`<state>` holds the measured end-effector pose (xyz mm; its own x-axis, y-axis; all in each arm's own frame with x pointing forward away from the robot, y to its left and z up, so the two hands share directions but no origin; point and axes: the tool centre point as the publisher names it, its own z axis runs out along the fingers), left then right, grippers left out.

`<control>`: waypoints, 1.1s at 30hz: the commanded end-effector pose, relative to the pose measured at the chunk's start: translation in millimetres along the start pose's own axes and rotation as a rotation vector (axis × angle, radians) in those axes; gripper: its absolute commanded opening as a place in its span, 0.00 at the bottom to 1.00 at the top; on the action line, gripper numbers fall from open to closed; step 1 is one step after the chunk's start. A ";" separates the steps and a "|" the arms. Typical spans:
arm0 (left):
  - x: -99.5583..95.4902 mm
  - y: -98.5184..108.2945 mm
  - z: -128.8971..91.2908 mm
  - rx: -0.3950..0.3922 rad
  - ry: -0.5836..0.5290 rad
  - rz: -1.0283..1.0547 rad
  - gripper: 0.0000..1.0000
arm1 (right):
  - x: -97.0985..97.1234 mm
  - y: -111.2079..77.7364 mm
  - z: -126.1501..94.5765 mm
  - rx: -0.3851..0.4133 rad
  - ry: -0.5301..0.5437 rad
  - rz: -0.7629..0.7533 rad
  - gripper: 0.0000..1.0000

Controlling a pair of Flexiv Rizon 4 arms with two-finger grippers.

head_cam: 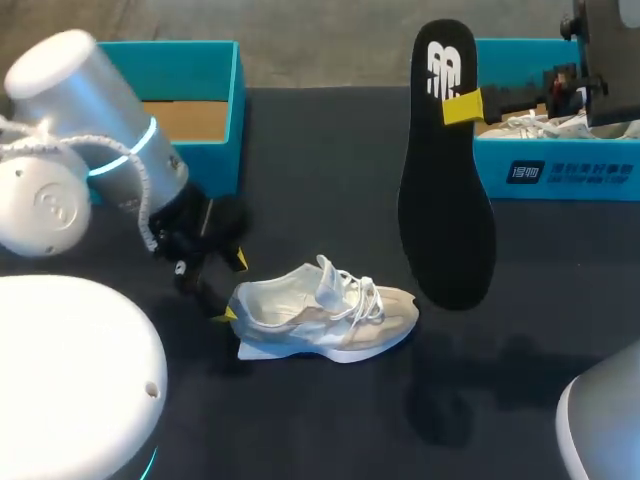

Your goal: Take the shoe out of the shoebox, open the shoe tongue, remove and reinsert the insole, then place the shoe into the shoebox

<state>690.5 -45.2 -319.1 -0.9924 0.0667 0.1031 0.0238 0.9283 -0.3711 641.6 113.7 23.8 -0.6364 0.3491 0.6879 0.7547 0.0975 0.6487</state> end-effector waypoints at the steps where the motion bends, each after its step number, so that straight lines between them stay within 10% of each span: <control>1: 1.0 -8.9 -7.7 -0.239 -0.007 -0.016 1.00 | -0.5 2.4 3.1 0.003 0.000 0.002 0.00; 33: 3.6 -13.3 -7.6 -0.324 -0.044 -0.044 1.00 | -0.5 2.4 3.1 0.003 0.000 0.002 0.00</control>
<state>688.1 -55.3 -307.5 -0.9973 0.0146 0.0717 0.0108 0.9985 -0.0539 641.6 113.7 23.7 -0.6364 0.3490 0.6879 0.7548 0.0976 0.6487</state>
